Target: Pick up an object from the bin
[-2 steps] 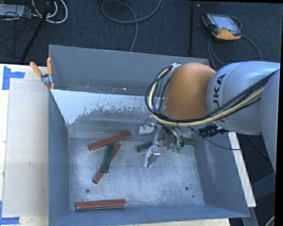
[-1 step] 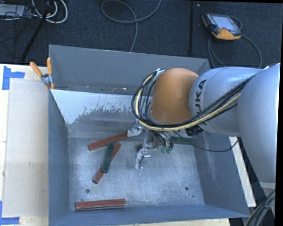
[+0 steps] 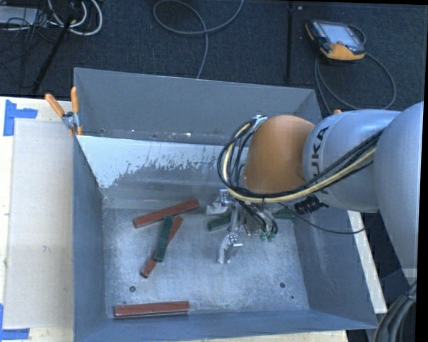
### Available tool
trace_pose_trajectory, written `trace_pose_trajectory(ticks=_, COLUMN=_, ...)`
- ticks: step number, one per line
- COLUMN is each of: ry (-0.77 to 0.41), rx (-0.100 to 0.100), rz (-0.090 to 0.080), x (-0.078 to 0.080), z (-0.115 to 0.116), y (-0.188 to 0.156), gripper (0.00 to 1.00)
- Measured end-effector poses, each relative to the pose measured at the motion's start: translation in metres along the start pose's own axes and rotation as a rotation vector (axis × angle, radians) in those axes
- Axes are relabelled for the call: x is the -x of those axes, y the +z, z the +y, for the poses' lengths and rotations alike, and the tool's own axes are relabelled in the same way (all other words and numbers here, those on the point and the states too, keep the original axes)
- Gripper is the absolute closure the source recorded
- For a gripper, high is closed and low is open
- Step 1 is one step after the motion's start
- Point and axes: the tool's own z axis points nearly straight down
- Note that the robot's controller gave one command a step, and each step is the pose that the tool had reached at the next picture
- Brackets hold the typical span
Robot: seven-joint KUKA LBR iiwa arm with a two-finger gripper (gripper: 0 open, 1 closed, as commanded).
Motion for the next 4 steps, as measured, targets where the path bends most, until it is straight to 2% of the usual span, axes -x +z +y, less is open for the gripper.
trace_pose_trajectory(ticks=1, ry=-0.225, rx=0.003, rz=-0.004, x=0.017, z=0.107, y=-0.010, gripper=1.00)
trace_pose_trajectory(ticks=2, ry=-0.340, rx=0.003, rz=-0.006, x=0.026, z=0.163, y=-0.015, gripper=0.00)
trace_pose_trajectory(ticks=3, ry=-0.338, rx=0.003, rz=-0.006, x=0.026, z=0.163, y=-0.015, gripper=0.00)
trace_pose_trajectory(ticks=4, ry=-0.389, rx=-0.004, rz=-0.004, x=0.024, z=0.199, y=-0.008, gripper=0.00)
